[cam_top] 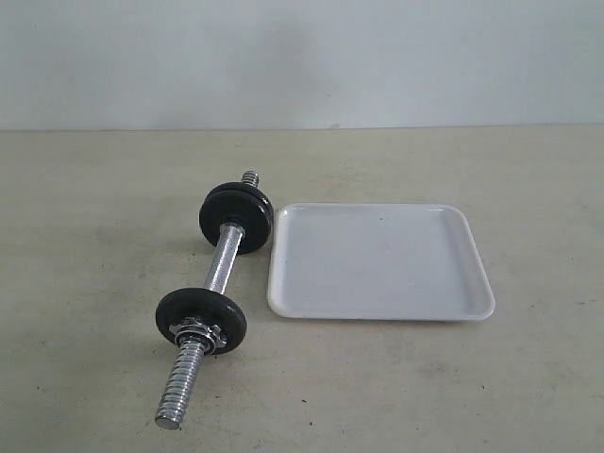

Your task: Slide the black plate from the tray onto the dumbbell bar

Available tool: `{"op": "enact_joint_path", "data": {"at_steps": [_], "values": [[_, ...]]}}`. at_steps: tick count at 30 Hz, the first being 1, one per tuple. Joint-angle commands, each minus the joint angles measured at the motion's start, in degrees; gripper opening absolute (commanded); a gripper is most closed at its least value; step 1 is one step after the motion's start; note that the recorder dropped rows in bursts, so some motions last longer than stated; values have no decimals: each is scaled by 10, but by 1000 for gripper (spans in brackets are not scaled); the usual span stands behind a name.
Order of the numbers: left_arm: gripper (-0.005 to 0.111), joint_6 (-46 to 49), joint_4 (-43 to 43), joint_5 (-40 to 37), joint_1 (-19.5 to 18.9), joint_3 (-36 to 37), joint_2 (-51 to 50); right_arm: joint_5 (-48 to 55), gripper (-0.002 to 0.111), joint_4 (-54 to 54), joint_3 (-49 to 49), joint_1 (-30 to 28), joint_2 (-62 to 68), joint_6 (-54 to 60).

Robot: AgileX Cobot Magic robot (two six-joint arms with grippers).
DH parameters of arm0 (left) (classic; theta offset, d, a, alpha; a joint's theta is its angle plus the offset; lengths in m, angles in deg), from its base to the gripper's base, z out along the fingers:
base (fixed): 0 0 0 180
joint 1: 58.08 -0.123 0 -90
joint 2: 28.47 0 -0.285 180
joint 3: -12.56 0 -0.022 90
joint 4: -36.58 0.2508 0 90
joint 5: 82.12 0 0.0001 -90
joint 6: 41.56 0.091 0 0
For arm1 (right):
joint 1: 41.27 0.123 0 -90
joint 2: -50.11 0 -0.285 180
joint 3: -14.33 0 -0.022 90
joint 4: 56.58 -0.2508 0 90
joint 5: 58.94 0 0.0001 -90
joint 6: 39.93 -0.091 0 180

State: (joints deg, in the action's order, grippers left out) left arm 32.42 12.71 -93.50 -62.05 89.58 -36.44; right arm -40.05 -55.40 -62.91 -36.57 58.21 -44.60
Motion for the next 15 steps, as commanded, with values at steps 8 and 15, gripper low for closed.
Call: {"op": "enact_joint_path", "data": {"at_steps": [8,15], "values": [[4,-117,-124,40,-1,2,2,-2,8,6,0,-3,-3,1],[4,-313,-94,60,-1,2,2,-2,8,6,0,-3,-3,1]]}}
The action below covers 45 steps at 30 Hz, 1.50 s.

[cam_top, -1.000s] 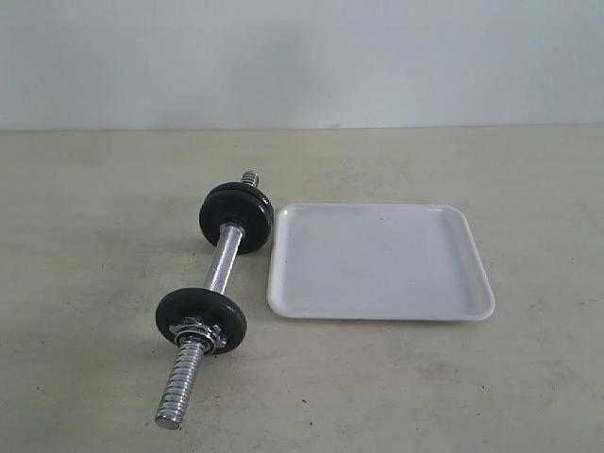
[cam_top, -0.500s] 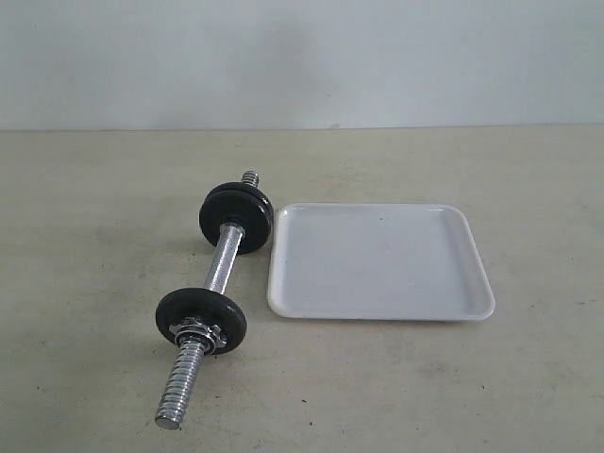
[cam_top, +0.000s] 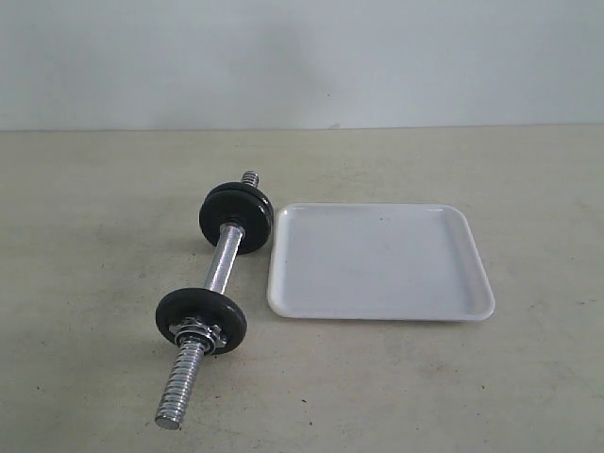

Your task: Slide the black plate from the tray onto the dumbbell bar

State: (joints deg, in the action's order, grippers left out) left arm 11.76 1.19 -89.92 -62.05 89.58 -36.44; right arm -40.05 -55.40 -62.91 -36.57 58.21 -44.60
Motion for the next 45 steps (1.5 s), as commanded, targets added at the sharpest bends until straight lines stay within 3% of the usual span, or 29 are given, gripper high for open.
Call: {"op": "enact_joint_path", "data": {"at_steps": [1,4,10,12,19,29,32,36,39,45], "values": [[4,-127,40,29,-1,2,2,-2,8,6,0,-3,-3,1],[4,-239,102,35,-1,2,2,-2,8,6,0,-3,-3,1],[4,-693,318,30,-1,2,2,-4,8,6,0,-3,-3,1],[4,-768,335,9,-1,2,2,-7,8,6,0,-3,-3,1],[4,-768,335,-89,-1,2,2,-4,8,6,0,-3,-3,1],[4,-740,372,-92,-1,2,2,-4,8,6,0,-3,-3,1],[4,-689,393,-92,-1,2,2,-4,8,6,0,-3,-3,1],[4,-533,391,-94,-1,2,2,-4,8,6,0,-3,-3,1],[4,-468,377,-97,-1,2,2,-4,8,6,0,-3,-3,1],[4,-443,377,-96,-1,2,2,-4,8,6,0,-3,-3,1]]}}
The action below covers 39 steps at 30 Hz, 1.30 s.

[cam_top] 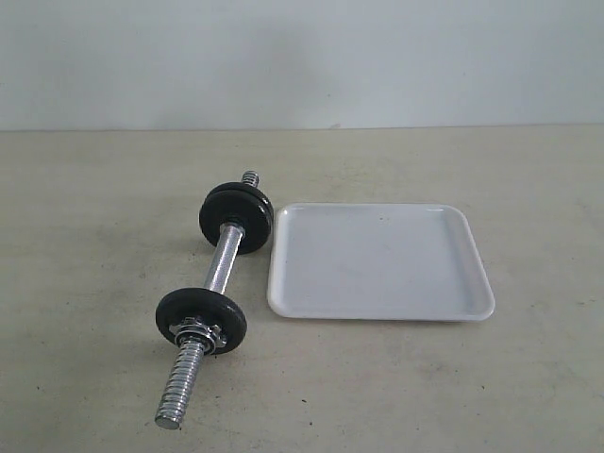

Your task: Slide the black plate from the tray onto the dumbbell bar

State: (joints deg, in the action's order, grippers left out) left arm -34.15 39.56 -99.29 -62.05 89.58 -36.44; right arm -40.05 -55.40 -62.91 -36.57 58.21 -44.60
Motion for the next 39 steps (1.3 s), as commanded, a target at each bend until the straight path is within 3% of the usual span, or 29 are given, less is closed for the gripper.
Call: {"op": "enact_joint_path", "data": {"at_steps": [1,7,39], "values": [[4,17,-7,-2,-1,2,2,-4,8,6,0,-3,-3,1],[4,-27,-52,-2,-1,2,2,-4,8,6,0,-3,-3,1],[4,-18,-47,-1,-1,2,2,-4,8,6,0,-3,-3,1]]}}
